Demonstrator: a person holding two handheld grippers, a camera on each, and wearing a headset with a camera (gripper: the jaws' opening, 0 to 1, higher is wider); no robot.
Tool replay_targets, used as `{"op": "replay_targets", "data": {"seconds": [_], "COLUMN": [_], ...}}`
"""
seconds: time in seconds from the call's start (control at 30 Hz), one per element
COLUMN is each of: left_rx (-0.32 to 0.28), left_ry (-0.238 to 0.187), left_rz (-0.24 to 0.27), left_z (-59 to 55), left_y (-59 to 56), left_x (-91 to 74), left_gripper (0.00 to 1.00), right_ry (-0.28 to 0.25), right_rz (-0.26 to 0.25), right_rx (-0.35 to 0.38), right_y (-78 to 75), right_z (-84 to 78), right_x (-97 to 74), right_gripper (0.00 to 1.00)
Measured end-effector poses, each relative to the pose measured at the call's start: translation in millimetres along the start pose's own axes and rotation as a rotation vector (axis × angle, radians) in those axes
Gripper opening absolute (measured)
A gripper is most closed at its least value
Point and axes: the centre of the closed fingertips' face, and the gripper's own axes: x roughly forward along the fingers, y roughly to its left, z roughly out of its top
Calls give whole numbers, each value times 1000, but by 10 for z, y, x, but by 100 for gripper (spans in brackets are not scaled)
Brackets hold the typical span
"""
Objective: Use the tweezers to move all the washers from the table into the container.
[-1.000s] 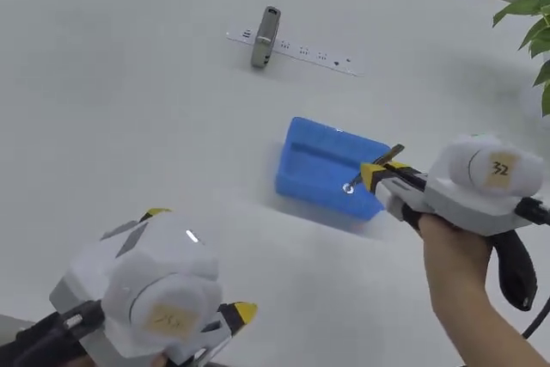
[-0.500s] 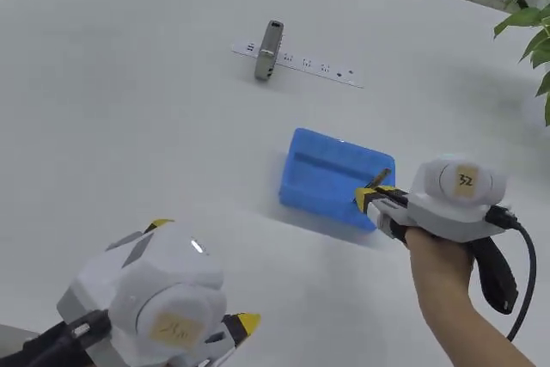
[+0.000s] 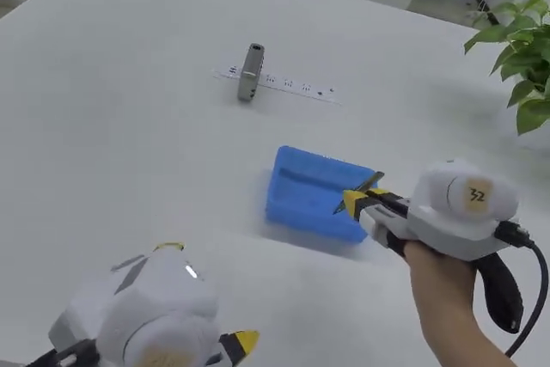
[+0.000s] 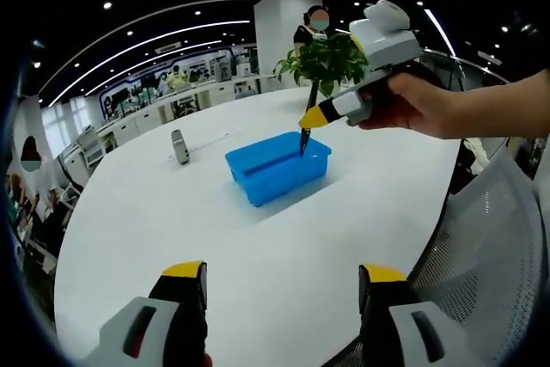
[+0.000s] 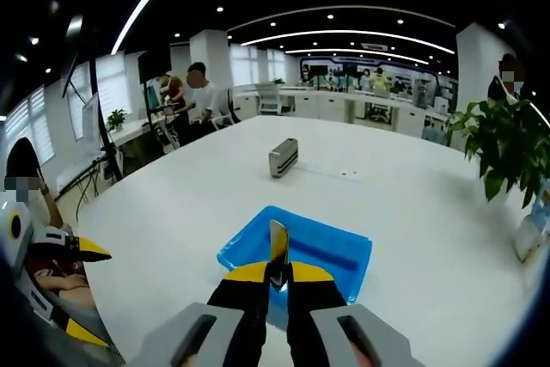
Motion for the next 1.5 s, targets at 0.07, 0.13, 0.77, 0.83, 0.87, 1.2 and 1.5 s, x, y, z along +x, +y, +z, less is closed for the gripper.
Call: {"op": "replay_targets", "data": {"seconds": [0.07,0.13,0.77,0.83,0.87,1.2,1.5], "left_rx": [9,34,187,208,219,345,407], "left_ry": [-12,-27,-211,-221,-225,-189,-153], "left_rz": [-12,-30,-205,-230,-236,-292,-321], "left_z": [36,102,1083,1130,1155,1111,991], "left_y": [-26,-62,-310,-380,-415,-622,-707], "left_x": [-10,-22,-139,-147,-151,-61,23], "left_gripper": [70,65,20,19,19,5,0], "right_ry": [-4,-4,52,64,71,89,111], "right_rz": [7,15,165,157,155,186,171], "right_rx": [-7,-15,-294,-371,-394,-474,-535], "right_y": [52,102,763,791,805,986,934], "right_z": [-9,-25,-272,-301,-318,-515,-606], "right_x": [-62,-119,-365,-369,-370,-412,-442], "right_gripper": [3,3,4,4,4,4,4]}}
